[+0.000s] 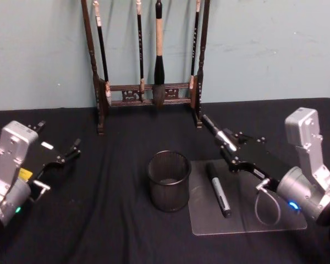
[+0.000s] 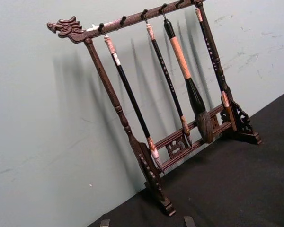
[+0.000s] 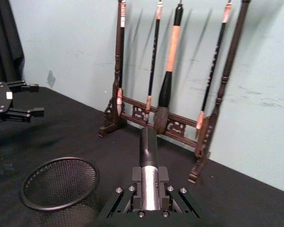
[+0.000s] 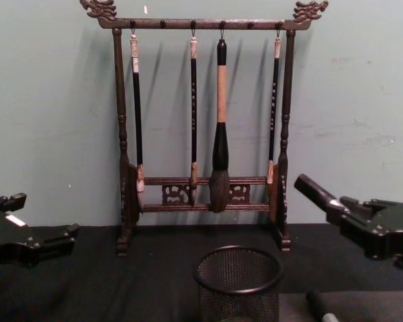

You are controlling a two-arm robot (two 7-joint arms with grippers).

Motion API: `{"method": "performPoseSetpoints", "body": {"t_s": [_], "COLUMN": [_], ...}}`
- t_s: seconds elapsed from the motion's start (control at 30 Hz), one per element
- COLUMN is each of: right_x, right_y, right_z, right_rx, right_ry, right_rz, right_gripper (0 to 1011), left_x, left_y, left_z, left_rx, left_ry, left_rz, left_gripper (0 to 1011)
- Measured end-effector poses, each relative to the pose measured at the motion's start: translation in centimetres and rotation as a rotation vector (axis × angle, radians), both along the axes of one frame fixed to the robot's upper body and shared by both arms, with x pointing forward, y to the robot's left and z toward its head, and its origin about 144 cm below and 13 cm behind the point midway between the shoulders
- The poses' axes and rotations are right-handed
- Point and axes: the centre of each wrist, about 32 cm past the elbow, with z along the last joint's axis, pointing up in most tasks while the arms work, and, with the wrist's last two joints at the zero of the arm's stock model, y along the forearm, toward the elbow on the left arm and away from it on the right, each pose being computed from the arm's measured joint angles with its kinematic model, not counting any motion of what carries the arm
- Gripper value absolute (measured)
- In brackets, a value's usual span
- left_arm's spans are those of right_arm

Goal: Pick up the water-based marker from the table and place it into the pen holder.

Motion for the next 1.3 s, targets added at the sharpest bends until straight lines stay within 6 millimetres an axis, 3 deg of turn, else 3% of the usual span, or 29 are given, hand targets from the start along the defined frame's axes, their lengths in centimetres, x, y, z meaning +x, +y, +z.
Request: {"method": "performPoseSetpoints", "body": {"t_s": [1.3], "right_x": [2.9], "right_y": [6.9], "right_z": [0.1], "right_rx": [0.085], "right_ry": [-0.019], "right_rz": [0.160], "right_gripper": [202], "left_x": [0.0], "left_y": [0.0], "left_z": [0.0], "left_rx": [0.000], "left_ry": [0.000], "left_rz": [0.000], "left_gripper": [1009]}}
